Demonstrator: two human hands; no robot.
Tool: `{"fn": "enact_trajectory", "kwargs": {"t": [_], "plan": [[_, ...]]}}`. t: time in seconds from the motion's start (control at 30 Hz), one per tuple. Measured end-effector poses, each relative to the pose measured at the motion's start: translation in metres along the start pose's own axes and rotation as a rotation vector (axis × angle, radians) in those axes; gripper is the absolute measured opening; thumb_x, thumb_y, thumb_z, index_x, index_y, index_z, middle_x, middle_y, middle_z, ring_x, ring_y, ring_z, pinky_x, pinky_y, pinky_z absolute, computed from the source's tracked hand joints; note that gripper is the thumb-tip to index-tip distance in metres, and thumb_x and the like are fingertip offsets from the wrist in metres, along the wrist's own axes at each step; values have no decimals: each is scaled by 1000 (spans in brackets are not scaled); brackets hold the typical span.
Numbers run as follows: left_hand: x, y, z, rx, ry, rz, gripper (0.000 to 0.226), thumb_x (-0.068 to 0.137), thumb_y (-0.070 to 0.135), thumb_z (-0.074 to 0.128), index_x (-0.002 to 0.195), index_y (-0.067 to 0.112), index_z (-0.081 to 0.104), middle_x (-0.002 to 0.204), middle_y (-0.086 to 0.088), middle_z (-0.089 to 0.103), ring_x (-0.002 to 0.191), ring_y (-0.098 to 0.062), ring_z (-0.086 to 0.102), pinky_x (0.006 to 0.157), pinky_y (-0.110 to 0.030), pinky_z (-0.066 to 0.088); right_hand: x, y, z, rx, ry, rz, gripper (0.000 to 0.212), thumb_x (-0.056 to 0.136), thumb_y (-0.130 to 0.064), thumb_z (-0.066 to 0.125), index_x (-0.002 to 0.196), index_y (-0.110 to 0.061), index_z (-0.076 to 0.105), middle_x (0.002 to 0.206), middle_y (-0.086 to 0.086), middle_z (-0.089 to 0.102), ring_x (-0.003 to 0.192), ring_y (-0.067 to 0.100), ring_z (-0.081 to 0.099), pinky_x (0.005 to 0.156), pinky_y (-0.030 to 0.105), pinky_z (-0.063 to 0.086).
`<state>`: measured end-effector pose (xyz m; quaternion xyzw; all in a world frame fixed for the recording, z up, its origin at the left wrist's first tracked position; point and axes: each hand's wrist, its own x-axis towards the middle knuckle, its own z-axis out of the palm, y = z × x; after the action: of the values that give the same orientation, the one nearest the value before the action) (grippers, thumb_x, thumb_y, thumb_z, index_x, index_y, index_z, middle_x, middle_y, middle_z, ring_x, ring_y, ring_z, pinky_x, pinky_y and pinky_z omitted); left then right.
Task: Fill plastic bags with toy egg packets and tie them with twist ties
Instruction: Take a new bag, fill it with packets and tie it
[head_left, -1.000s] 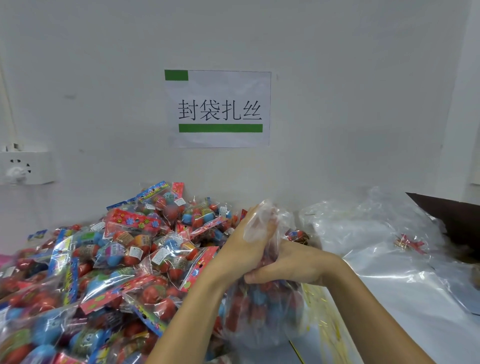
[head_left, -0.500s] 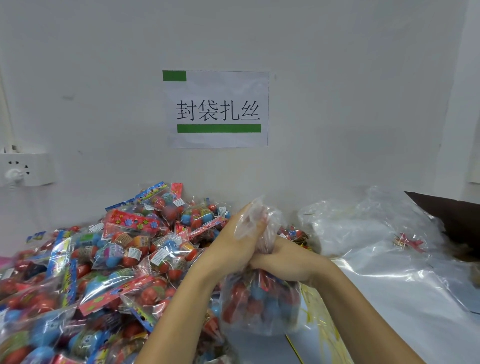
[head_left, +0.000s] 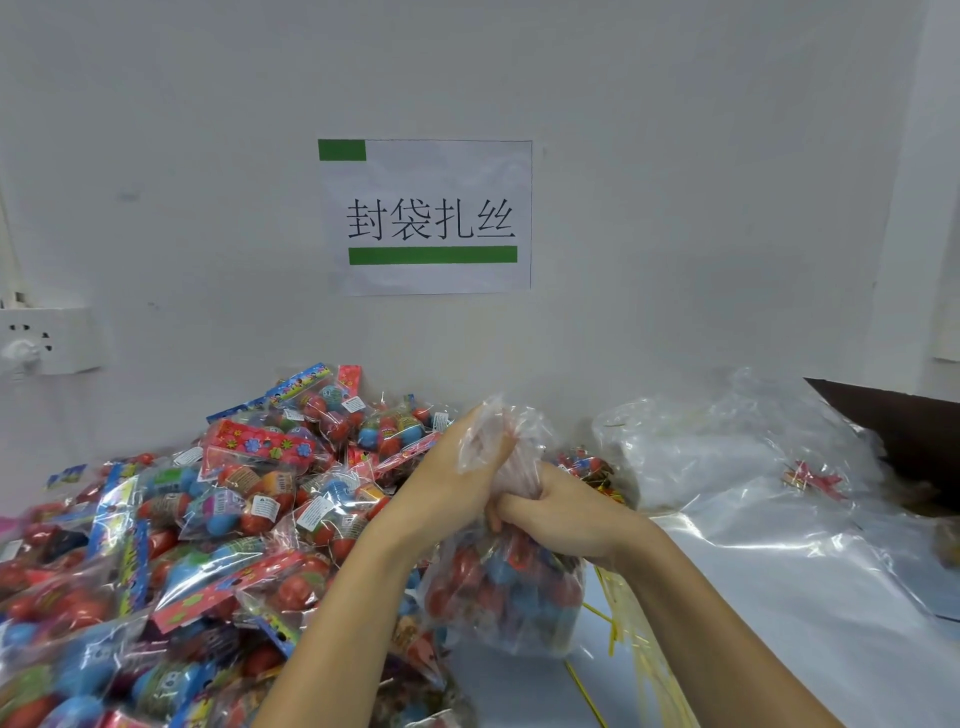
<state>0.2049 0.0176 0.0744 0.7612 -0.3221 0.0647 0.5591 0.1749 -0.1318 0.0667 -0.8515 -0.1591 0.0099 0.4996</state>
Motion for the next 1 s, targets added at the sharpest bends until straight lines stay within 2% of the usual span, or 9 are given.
{"fn": "enact_trajectory", "kwargs": {"t": [0.13, 0.27, 0.4, 0.5, 0.63, 0.77, 0.83, 0.93, 1.0], "plan": [[1, -1, -1, -9, -4, -37, 38, 99, 57, 46, 128, 35, 59, 122, 11, 67, 115, -8, 63, 102, -40, 51, -4, 1, -3, 58, -95, -13, 15, 85, -22, 54, 89, -13, 66, 85, 2, 65, 74, 11, 62, 69, 24, 50], [2, 1, -3, -39, 39, -60, 20, 104, 45, 46, 102, 51, 65, 102, 20, 73, 95, 2, 69, 76, -16, 55, -9, 4, -7, 199, -129, -13, 36, 92, -24, 65, 119, 0, 64, 111, 16, 71, 104, 36, 65, 102, 58, 44], [0, 2, -7, -102, 91, -54, 41, 96, 53, 53, 132, 35, 59, 120, 12, 70, 103, -6, 69, 83, -22, 56, -13, 1, -9, 281, -198, 15, 65, 85, -36, 73, 125, 12, 55, 126, 40, 56, 117, 65, 48, 104, 79, 26], [1, 3, -7, -136, 96, -53, 50, 90, 57, 56, 135, 33, 57, 127, 9, 67, 107, -12, 69, 92, -31, 56, -8, 5, -11, 234, -165, 16, 41, 102, -26, 57, 113, 13, 59, 109, 28, 66, 102, 47, 62, 102, 66, 43], [2, 9, -7, -45, 96, 18, 29, 93, 55, 58, 105, 31, 68, 99, 7, 74, 95, -16, 71, 85, -39, 57, -5, 3, -12, 142, -71, 8, 32, 108, -25, 44, 82, -19, 63, 63, -20, 60, 60, 0, 53, 60, 14, 44], [-4, 12, -12, 72, -177, -26, 41, 82, 68, 63, 103, 33, 71, 101, 16, 74, 93, 0, 68, 84, -26, 52, -3, 7, -13, 75, -7, -20, 32, 108, -29, 43, 105, -15, 71, 109, 8, 75, 105, 31, 67, 92, 38, 55], [-5, 9, -7, 195, -275, -60, 36, 78, 66, 68, 101, 37, 73, 103, 13, 74, 97, -2, 69, 87, -28, 54, -4, 8, -13, 129, 0, -60, 24, 103, -25, 51, 114, -28, 71, 123, 3, 71, 121, 25, 62, 102, 35, 50], [-4, 2, -2, 273, -215, -150, 72, 59, 73, 76, 114, 28, 62, 114, 3, 69, 106, -14, 66, 95, -41, 54, -2, 9, -11, 229, 35, -65, 29, 106, -28, 48, 110, -10, 71, 99, 1, 70, 99, 15, 63, 91, 31, 48], [-4, -3, -3, 289, -205, -178, 96, 49, 76, 78, 127, 29, 49, 126, 11, 59, 114, -6, 59, 96, -28, 51, 0, 10, -13, 269, 107, -48, 31, 107, -22, 45, 103, -6, 70, 84, 0, 71, 82, 14, 64, 78, 28, 51]]}}
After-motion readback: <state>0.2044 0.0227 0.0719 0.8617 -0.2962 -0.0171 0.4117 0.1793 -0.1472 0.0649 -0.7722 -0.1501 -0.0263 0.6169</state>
